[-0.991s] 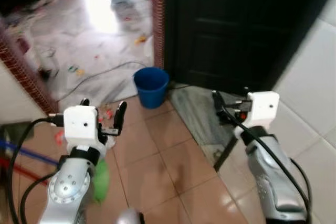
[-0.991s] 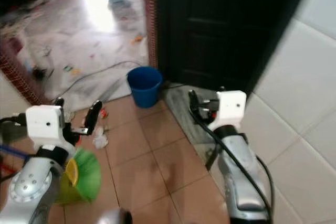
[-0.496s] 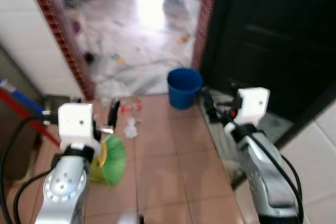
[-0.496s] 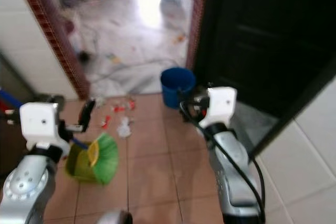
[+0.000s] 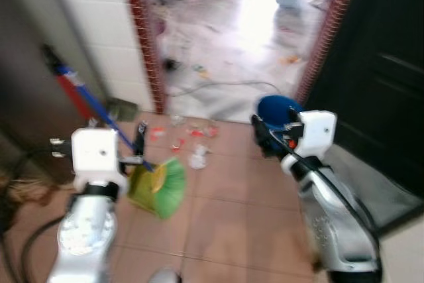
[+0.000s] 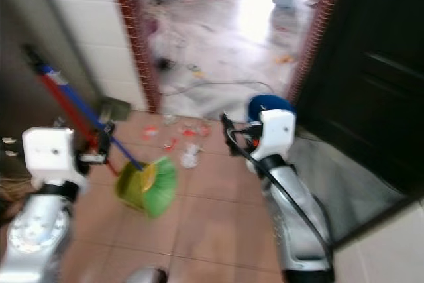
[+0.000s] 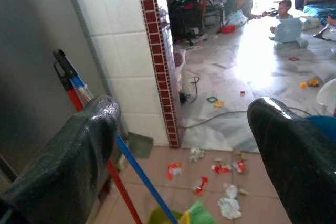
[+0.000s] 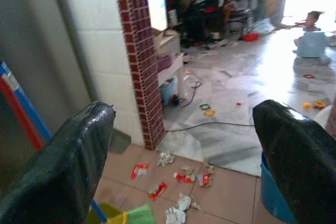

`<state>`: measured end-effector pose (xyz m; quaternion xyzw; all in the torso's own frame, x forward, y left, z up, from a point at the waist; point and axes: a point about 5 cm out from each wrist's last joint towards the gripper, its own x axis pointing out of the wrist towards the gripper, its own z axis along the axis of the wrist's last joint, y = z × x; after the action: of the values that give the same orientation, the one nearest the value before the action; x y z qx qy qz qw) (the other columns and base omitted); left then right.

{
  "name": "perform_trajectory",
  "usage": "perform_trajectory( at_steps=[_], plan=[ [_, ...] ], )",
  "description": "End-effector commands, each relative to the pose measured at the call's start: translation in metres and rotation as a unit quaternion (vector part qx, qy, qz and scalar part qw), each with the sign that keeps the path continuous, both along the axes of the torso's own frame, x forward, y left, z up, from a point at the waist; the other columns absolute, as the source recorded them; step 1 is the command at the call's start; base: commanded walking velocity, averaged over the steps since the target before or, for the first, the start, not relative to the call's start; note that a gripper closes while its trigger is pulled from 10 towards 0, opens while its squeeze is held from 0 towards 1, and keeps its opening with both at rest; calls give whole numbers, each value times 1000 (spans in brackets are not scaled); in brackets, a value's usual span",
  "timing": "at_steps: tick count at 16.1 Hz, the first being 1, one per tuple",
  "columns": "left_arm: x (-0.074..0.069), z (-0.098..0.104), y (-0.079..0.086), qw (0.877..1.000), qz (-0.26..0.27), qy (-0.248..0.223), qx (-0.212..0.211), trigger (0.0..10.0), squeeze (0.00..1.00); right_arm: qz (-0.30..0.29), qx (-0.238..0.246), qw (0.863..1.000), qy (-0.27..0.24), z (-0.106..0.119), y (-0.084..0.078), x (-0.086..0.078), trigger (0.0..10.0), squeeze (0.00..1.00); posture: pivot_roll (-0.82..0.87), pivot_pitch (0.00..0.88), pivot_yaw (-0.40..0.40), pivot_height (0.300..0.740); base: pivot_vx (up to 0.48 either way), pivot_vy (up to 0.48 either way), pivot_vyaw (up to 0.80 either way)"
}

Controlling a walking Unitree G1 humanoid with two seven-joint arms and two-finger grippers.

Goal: Sweep floor

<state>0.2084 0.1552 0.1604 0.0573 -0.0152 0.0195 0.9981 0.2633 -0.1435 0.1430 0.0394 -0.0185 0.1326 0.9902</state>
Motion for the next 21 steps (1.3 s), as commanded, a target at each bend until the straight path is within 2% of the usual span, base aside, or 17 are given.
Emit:
perform_trajectory(
  at_steps=[1, 7, 13, 16, 17, 18, 19, 21],
  plan=[
    [-1, -1, 4, 1000, 4, 4, 10, 10000, 0, 5, 9, 1000, -4, 3, 3, 2, 10000, 0, -51, 20, -19, 740, 0, 0, 800],
    [-8, -8, 13, 1000, 19, 23, 9, 10000, 0, 9, 6, 1000, -1, 1, 2, 1, 10000, 0, -49, 19, -21, 740, 0, 0, 800],
    [-7, -5, 8, 1000, 0, 21, -7, 10000, 0, 5, 19, 1000, 3, 0, 1, 0, 10000, 0, -53, 22, -20, 740, 0, 0, 778],
    [-8, -4, 9, 1000, -2, 20, -9, 10000, 0, -12, -4, 1000, 4, -1, 1, 3, 10000, 0, -47, 24, -21, 740, 0, 0, 0],
    [-7, -3, 8, 1000, -3, 19, -13, 10000, 0, -22, -55, 998, -9, -1, 3, 6, 10000, 0, -47, 24, -21, 740, 0, 0, 0],
    [-7, -3, 7, 1000, -5, 18, -15, 10000, 0, -15, -50, 999, -15, 0, 6, 7, 10000, 0, -48, 24, -19, 740, 0, 0, 0],
    [-5, -4, 5, 1000, -6, 18, -18, 10000, 0, -6, -23, 1000, -13, 2, 7, 9, 10000, 0, -53, 20, -11, 740, 0, 0, 0],
    [1, 0, 2, 1000, -17, 12, -20, 10000, 0, -13, -19, 1000, -21, 7, 5, 15, 10000, 0, -54, 0, -6, 740, 0, 0, 0]
  ],
)
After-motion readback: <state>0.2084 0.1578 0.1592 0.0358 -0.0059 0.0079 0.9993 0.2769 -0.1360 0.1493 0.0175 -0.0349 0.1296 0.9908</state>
